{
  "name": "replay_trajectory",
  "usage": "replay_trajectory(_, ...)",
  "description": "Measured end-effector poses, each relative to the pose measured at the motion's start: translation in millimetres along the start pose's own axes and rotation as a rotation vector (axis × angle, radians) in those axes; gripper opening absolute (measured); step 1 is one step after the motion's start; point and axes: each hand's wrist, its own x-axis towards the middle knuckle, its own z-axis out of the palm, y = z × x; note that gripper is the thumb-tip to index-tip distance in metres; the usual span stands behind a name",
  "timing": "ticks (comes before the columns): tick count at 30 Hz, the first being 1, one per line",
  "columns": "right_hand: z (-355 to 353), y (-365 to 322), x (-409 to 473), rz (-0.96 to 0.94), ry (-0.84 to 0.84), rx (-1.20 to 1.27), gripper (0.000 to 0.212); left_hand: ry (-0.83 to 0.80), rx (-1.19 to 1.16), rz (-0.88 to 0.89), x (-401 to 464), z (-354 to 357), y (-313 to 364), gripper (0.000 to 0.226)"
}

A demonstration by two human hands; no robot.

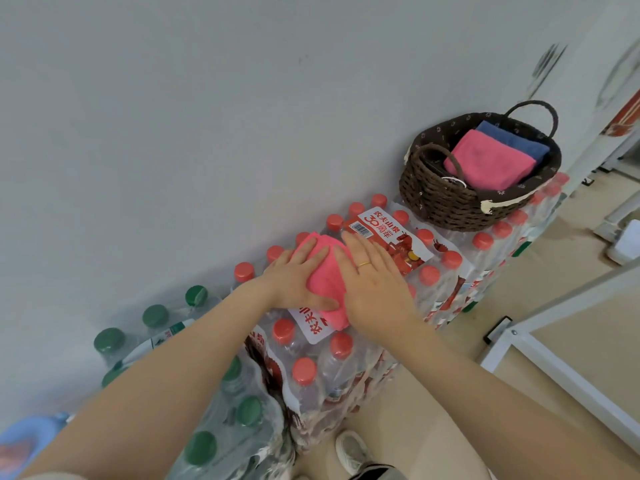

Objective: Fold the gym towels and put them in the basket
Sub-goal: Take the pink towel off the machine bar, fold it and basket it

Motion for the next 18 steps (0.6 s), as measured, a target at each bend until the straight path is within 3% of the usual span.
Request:
replay_trajectory(3, 6.3, -11.9, 0.0, -0.125, -0.117, 0.125, 0.062, -0.023, -0.024, 0.032, -2.9, -2.8, -2.0, 0.099)
replay_trajectory(5, 16.1, -9.2, -5.5, -0.093, -0.313, 0.153, 0.090, -0.036, -0.066, 0.070, -5.6, -3.7, -8.1, 0.094)
replay_trajectory(7, 23.0, -6.3, -9.7, -0.059, -0.388, 0.134, 0.107, -0.061, -0.103, 0.094, -6.6, -5.2, -16.5, 0.091)
replay_trajectory(15, 33.3, -8.4, 0.8, 0.196, -0.333, 0.243, 0.098, 0.032, -0.020, 0.065, -7.1, -2.9, -17.1, 0.097)
replay_trajectory(18, 27.4, -3.8, 7.2, 0.183, -0.362, 0.250, 0.079, 0.092, 0.113, 0.091, -5.4, -3.5, -18.0, 0.088)
